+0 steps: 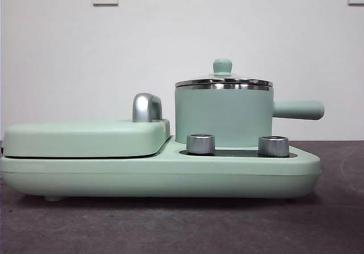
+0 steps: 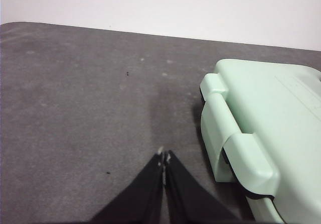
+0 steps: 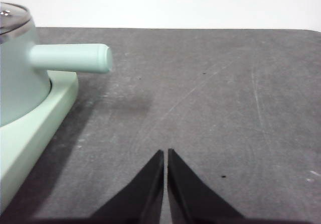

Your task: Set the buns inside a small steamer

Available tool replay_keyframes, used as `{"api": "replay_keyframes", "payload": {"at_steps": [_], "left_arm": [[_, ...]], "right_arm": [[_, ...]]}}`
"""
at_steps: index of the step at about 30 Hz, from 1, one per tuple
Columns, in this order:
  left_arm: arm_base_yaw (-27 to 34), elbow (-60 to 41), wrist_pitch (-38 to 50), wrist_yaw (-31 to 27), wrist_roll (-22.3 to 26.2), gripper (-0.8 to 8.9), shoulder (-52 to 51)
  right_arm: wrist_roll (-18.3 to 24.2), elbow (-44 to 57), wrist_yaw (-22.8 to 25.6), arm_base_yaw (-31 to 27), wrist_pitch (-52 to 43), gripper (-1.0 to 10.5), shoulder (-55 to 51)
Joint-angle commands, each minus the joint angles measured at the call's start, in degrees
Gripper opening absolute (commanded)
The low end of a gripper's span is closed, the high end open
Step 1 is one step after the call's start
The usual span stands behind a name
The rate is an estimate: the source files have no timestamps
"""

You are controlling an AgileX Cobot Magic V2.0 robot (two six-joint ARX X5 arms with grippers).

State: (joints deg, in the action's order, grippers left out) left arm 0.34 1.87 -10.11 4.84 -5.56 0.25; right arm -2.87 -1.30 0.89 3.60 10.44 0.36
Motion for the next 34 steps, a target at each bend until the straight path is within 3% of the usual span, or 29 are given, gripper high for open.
{"api": "replay_keyframes", "payload": {"at_steps": [1,34], "left_arm": [[0.0,-1.1,-0.5,0.0,0.3,0.07,-0.1],[0.0,-1.1,-0.5,0.0,0.3,0.07,-0.1]], "right_arm": [[0.8,0.6,0.6,-0.1,-0.4,0.1,-0.1],[0.8,0.6,0.6,0.0,-1.4,0.1,-0.1]]}}
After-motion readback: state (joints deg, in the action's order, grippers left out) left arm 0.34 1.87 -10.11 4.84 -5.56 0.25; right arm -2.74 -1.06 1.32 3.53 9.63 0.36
